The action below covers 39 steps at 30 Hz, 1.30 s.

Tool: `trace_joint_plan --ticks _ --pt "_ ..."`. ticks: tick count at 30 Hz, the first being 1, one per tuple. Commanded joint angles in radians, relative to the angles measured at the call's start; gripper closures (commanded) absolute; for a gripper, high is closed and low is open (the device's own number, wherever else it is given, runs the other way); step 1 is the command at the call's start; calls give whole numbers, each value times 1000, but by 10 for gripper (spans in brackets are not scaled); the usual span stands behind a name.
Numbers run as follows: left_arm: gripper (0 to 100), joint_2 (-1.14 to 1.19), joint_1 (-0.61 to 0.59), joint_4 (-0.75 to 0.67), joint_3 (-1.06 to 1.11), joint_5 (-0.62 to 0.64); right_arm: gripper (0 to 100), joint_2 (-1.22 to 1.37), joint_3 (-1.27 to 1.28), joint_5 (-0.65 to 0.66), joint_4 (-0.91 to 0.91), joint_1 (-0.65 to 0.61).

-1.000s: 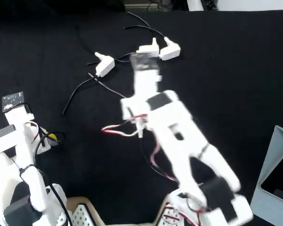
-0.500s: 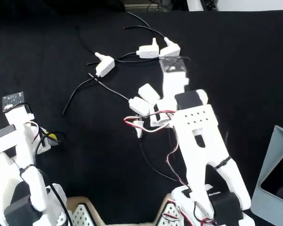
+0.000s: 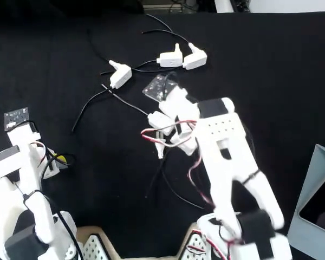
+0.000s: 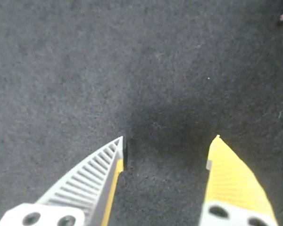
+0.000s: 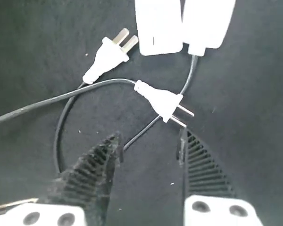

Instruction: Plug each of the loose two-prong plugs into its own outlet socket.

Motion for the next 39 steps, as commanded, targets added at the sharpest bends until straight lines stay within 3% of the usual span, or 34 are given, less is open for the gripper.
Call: trace_joint_plan --ticks 1,10,23,30,34,37,39 --pt "716 -26 2 -14 -5 0 815 90 -102 61 -29 8" --pt "716 -26 2 -14 -5 0 815 338 -254 235 -26 3" --pt "716 -25 2 -17 -4 0 819 576 -282 236 -25 29" --pt "716 -25 2 -17 -4 0 974 581 -266 236 11 54" --pt "716 -23 1 -17 -4 0 986 576 -271 235 84 55" --pt "716 -23 1 -17 -4 0 986 555 -272 196 103 54" --pt "716 -23 -1 -17 -4 0 986 518 -272 95 103 49"
